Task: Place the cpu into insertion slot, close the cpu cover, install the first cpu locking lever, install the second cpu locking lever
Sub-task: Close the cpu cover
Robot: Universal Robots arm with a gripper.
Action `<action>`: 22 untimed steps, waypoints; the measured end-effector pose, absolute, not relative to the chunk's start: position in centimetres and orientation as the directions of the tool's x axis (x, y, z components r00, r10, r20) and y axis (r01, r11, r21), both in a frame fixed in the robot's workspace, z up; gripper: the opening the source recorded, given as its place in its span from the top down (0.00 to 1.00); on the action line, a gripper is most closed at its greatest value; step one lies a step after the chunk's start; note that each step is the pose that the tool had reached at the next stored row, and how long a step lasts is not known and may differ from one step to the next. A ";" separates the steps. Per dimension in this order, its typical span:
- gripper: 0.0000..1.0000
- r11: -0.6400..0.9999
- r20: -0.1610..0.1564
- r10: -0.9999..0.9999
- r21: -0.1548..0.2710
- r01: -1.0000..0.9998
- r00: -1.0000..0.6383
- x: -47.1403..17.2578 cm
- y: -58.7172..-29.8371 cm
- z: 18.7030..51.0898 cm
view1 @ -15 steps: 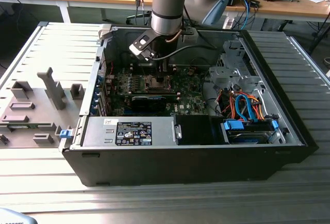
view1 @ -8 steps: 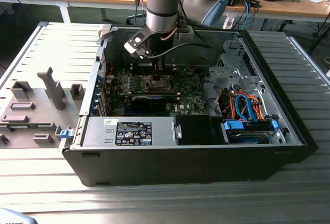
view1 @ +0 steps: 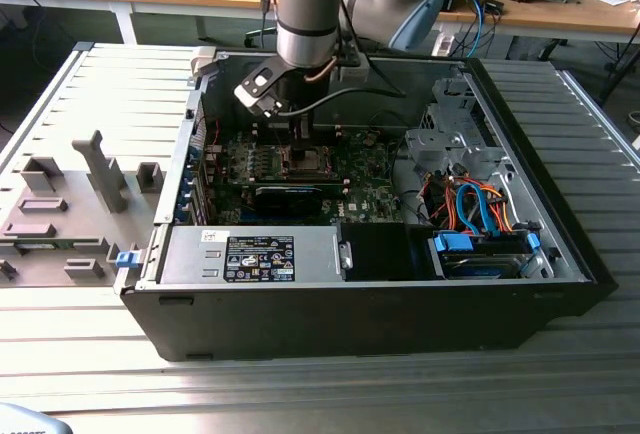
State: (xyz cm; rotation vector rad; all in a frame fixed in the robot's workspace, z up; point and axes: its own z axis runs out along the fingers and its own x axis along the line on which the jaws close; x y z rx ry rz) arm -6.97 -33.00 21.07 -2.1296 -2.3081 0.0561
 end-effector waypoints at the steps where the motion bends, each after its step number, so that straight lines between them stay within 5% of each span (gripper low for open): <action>1: 0.89 0.080 -0.024 0.996 -0.027 0.996 -0.081 -7.0 -33.0 21.0; 22: 0.89 0.082 -0.026 0.996 -0.032 0.996 -0.083 -5.4 -33.0 21.1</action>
